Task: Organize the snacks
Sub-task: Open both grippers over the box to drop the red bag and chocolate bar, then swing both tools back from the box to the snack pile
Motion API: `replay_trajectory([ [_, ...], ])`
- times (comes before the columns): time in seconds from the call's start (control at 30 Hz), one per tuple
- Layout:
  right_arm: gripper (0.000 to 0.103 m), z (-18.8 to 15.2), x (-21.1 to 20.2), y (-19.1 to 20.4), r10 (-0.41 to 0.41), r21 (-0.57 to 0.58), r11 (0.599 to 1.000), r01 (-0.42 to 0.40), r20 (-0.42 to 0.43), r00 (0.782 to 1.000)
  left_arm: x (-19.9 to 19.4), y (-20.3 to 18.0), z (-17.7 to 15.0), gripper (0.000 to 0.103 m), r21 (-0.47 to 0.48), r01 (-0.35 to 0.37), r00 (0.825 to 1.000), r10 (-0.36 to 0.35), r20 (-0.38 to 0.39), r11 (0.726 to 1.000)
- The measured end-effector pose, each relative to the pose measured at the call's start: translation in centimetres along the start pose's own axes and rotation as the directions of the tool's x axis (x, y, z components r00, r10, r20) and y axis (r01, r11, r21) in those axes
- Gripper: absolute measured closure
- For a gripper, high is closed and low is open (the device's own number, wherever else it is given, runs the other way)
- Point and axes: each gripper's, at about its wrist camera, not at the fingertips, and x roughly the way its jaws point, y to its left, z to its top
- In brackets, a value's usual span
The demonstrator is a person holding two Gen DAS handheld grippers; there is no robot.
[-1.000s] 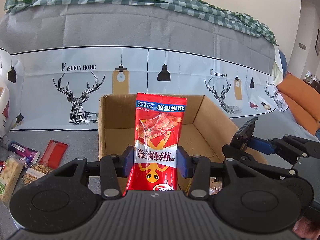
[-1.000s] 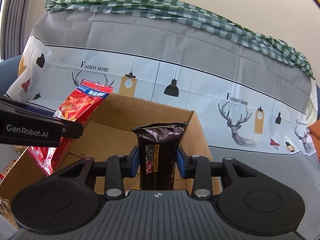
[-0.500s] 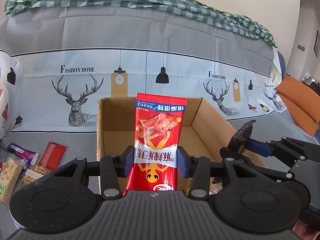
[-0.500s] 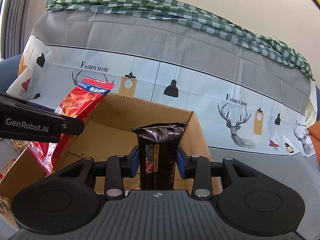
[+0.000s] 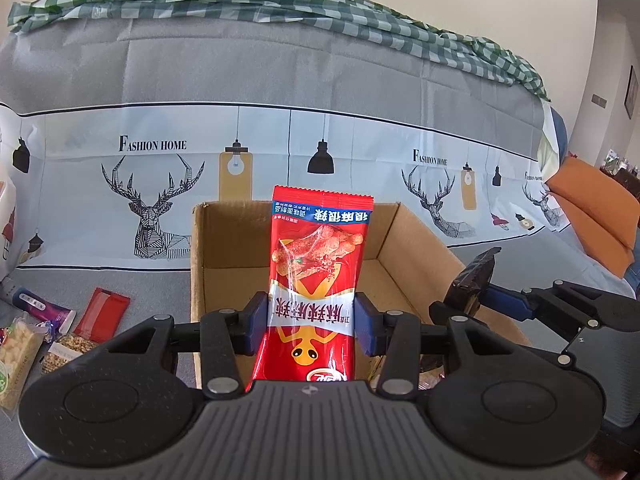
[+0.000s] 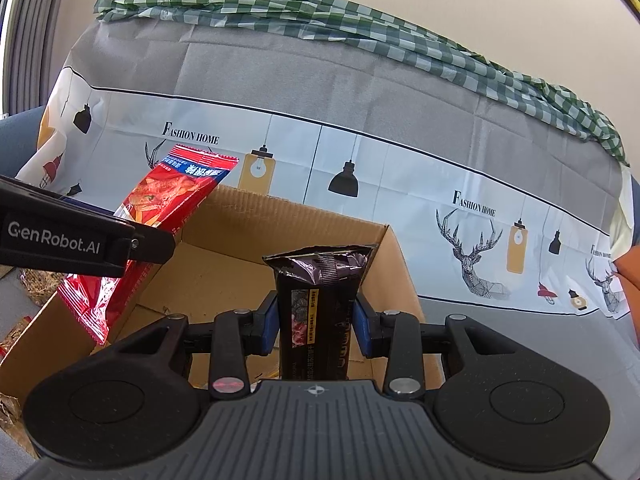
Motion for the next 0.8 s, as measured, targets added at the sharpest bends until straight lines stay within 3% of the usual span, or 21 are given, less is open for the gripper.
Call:
replay_trajectory([
  [0.23, 0.064, 0.1, 0.0, 0.1, -0.002, -0.004, 1.0, 0.002, 0.0, 1.0, -0.1, -0.2, 0.2, 0.052, -0.002, 0.033, 0.999, -0.033, -0.002, 0.999],
  [0.33, 0.062, 0.2, -0.1, 0.2, -0.011, -0.003, 1.0, 0.011, 0.006, 1.0, -0.3, -0.5, 0.1, 0.044, 0.016, 0.04, 0.999, -0.04, 0.008, 0.999],
  [0.6, 0.056, 0.6, -0.1, 0.1, -0.029, 0.048, 0.998, 0.028, 0.01, 1.0, -1.2, 0.0, 0.3, 0.045, 0.018, 0.024, 0.999, -0.024, 0.038, 1.0],
  [0.77, 0.056, 0.9, -0.3, 1.0, -0.013, 0.073, 0.997, 0.012, 0.021, 1.0, -2.4, 1.1, -0.1, 0.059, 0.028, 0.023, 0.999, -0.024, 0.035, 0.999],
  [0.8, 0.056, 1.1, -0.5, 1.3, -0.009, 0.08, 0.997, 0.006, 0.028, 1.0, -2.6, 1.5, -0.3, 0.067, 0.031, 0.019, 0.999, -0.02, 0.032, 0.999],
])
